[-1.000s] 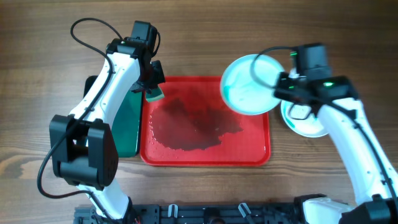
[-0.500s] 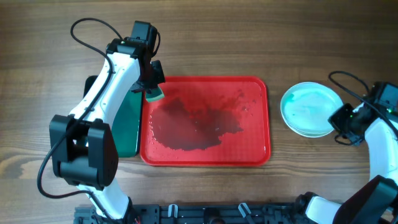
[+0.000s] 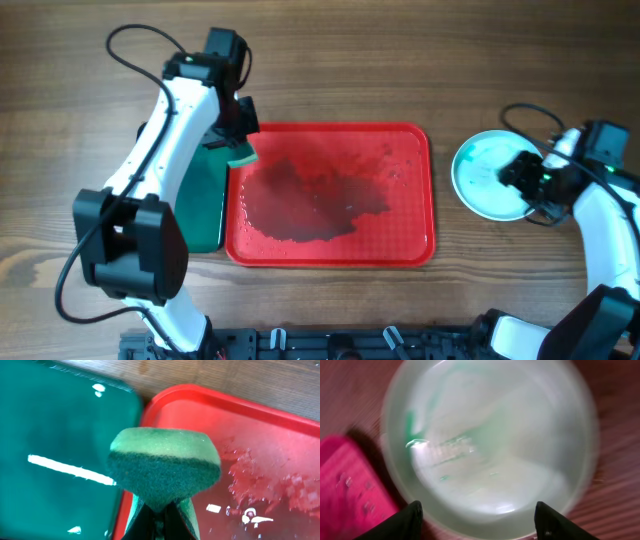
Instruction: Clean dirty plates on tray and stack at the side
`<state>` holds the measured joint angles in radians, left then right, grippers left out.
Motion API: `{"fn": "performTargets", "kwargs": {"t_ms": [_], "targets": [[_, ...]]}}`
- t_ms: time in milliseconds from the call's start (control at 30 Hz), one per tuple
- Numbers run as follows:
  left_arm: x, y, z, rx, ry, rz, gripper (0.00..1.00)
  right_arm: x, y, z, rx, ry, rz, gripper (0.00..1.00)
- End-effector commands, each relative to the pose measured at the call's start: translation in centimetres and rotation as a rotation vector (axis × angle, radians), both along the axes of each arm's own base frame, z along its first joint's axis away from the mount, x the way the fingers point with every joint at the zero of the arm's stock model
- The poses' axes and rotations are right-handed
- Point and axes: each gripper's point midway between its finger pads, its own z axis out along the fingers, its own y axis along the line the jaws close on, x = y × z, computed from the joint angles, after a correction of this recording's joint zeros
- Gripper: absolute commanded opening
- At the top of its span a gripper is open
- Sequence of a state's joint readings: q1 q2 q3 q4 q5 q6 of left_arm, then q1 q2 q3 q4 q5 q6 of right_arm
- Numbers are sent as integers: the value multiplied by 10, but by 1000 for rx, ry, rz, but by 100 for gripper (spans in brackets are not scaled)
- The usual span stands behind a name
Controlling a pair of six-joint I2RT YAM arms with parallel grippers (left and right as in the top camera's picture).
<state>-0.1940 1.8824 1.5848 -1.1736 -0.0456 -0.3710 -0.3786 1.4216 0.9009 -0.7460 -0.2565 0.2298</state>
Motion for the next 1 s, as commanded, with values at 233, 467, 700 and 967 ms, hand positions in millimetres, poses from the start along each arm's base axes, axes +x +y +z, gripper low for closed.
{"fn": "performTargets", "kwargs": {"t_ms": [233,467,700,967], "targets": [[-45,86,13,57,120,184,4,35,127,44,-4,-159,456,84],[-48,98,-56,53,81,227,4,35,136,44,-3,-165,485,86],[-41,99,-71,49,32,229,61,34,136,44,-3,-162,487,86],[-30,88,-15,-22,-45,248,90,35,136,58,-8,-184,487,86]]}}
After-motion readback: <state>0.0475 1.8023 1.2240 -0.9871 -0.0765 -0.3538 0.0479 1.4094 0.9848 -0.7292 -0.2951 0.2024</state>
